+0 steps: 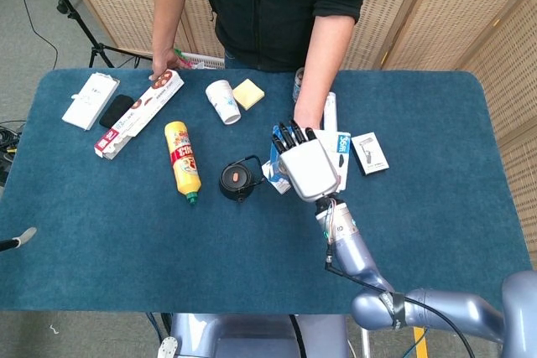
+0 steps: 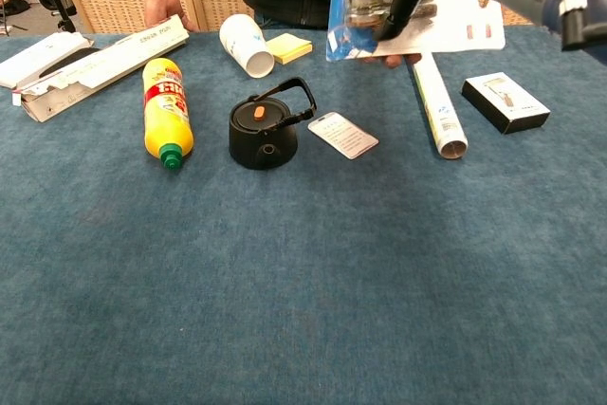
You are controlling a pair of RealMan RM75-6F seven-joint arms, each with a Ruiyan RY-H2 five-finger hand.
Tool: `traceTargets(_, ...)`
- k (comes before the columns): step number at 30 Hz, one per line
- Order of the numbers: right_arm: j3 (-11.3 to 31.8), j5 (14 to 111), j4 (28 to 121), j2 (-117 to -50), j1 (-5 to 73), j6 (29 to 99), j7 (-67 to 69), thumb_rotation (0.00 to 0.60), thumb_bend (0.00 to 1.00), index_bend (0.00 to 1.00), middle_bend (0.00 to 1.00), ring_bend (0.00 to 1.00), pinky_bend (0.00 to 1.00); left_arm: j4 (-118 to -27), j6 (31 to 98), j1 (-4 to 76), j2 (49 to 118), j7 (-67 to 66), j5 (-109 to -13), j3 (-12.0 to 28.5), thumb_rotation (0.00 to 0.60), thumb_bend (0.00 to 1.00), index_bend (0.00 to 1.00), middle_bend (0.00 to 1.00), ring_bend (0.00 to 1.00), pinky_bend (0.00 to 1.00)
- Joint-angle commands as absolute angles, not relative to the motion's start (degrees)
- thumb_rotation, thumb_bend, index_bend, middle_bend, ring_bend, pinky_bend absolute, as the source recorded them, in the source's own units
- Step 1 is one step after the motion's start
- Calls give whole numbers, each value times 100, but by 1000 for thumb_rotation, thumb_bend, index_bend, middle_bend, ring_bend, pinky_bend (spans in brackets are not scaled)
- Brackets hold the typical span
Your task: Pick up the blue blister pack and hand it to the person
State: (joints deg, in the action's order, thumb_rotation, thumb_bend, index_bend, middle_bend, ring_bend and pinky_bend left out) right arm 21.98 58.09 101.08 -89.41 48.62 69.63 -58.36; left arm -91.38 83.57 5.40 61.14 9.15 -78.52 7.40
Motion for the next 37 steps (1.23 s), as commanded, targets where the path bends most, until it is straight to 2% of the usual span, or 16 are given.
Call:
traceTargets(1, 2265, 5776, 10422, -8731, 4854, 7113, -5782, 600, 0, 0, 0, 0, 158, -9143, 8361, 541, 6121, 894, -7855, 737, 600, 0, 0, 0, 0, 59)
traceTargets(9, 2162, 5957, 11487, -7991, 4465, 7562, -5527, 600, 0, 0, 0, 0, 157, -9152, 8365, 538, 6129, 874, -7851, 732, 600, 0, 0, 0, 0, 59)
traceTargets(12, 1889, 6420, 11757, -7549, 4051, 7753, -5052, 600, 0, 0, 0, 0, 152, -9157, 8368, 538, 6128, 875, -7864, 728, 600, 0, 0, 0, 0, 59)
traceTargets(15, 1499, 7072, 11644, -7116, 3574, 7896, -4250, 600, 0, 0, 0, 0, 151, -9168, 8373, 536, 6131, 862, -7887, 714, 600, 0, 0, 0, 0, 59)
traceTargets(19, 699, 8073, 10583, -6737, 2775, 8193, -2534, 600, 0, 0, 0, 0, 148, -9209, 8418, 531, 6145, 792, -7945, 694, 600, 0, 0, 0, 0, 59)
traceTargets(25, 137, 8768, 8668, -7119, 2079, 8794, -744, 600, 0, 0, 0, 0, 141, -9242, 8460, 523, 6187, 646, -7959, 681, 600, 0, 0, 0, 0, 59)
traceTargets(29, -35, 8907, 7727, -7426, 1703, 9109, 86, 600, 0, 0, 0, 0, 137, -9255, 8466, 531, 6227, 528, -7939, 683, 600, 0, 0, 0, 0, 59)
traceTargets(37, -51, 8926, 7230, -7566, 1406, 9263, 564, 600, 0, 0, 0, 0, 136, -9270, 8481, 532, 6267, 407, -7949, 668, 600, 0, 0, 0, 0, 59)
